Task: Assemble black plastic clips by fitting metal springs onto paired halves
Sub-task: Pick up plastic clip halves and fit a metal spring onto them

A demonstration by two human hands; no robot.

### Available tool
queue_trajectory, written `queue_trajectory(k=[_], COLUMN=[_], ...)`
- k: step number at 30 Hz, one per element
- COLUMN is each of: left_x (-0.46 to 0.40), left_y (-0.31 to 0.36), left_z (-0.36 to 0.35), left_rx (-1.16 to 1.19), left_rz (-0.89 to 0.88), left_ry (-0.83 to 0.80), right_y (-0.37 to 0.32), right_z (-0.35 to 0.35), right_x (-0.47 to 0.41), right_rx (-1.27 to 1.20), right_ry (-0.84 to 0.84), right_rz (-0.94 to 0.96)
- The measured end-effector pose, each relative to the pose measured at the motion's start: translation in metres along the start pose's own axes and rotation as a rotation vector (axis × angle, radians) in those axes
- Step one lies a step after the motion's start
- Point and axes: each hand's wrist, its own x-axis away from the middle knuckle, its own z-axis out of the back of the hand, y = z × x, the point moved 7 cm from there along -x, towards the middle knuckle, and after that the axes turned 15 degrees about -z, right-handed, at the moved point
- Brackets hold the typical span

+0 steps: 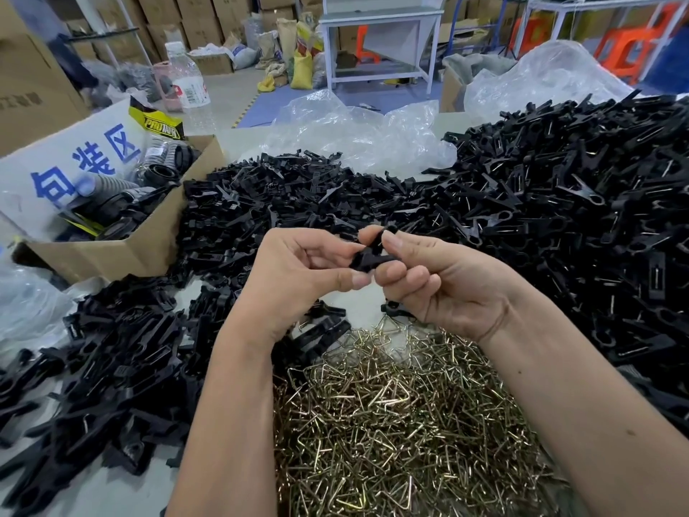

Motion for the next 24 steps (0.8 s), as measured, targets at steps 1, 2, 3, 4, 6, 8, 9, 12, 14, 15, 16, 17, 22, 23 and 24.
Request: queue_trajectory(k=[1,2,3,4,6,8,9,12,14,15,16,17,22,23,24], left_x=[0.000,0.000,0.000,-0.001,-0.003,-0.005,-0.006,0.001,0.015,0.021,0.023,0.023,0.014,0.011,0.009], left_y=[0.000,0.000,0.000,0.000,0.001,0.005,0.006,-0.005,-0.016,-0.020,-0.022,-0.024,-0.026,-0.025,-0.024], left_z=[0.000,0.000,-0.001,-0.002,-0.002,0.004,0.008,0.021,0.024,0.024,0.024,0.023,0.025,0.025,0.025], left_rx=[-0.004,-0.008,-0.013,-0.022,-0.070,-0.209,-0.326,-0.679,-0.775,-0.811,-0.840,-0.855,-0.836,-0.842,-0.833], left_rz=[0.001,0.000,-0.001,-0.003,-0.025,-0.042,-0.019,0.230,0.460,0.530,0.560,0.561,0.430,0.381,0.334], left_ry=[-0.005,-0.012,-0.018,-0.021,-0.011,-0.005,-0.032,-0.277,-0.450,-0.492,-0.511,-0.511,-0.388,-0.365,-0.340], right_y=[0.000,0.001,0.001,0.001,-0.001,-0.007,-0.013,-0.031,-0.037,-0.038,-0.039,-0.040,-0.020,-0.010,-0.003], right_z=[0.001,0.003,0.005,0.007,0.009,0.010,0.013,0.035,0.050,0.054,0.055,0.052,0.008,0.006,0.006], right_x=[0.000,0.000,0.001,0.000,0.000,0.000,0.001,0.018,0.036,0.041,0.045,0.046,0.003,-0.006,-0.012], right_rx=[0.004,-0.002,-0.011,-0.012,0.033,0.120,0.191,0.438,0.557,0.630,0.714,0.809,1.474,1.563,1.641], right_ry=[0.006,0.016,0.026,0.036,0.062,0.139,0.232,0.751,1.099,1.225,1.319,1.376,1.043,0.984,0.967], right_rz=[-0.009,-0.016,-0.019,-0.017,0.034,0.134,0.194,0.392,0.486,0.497,0.493,0.504,0.298,0.213,0.165])
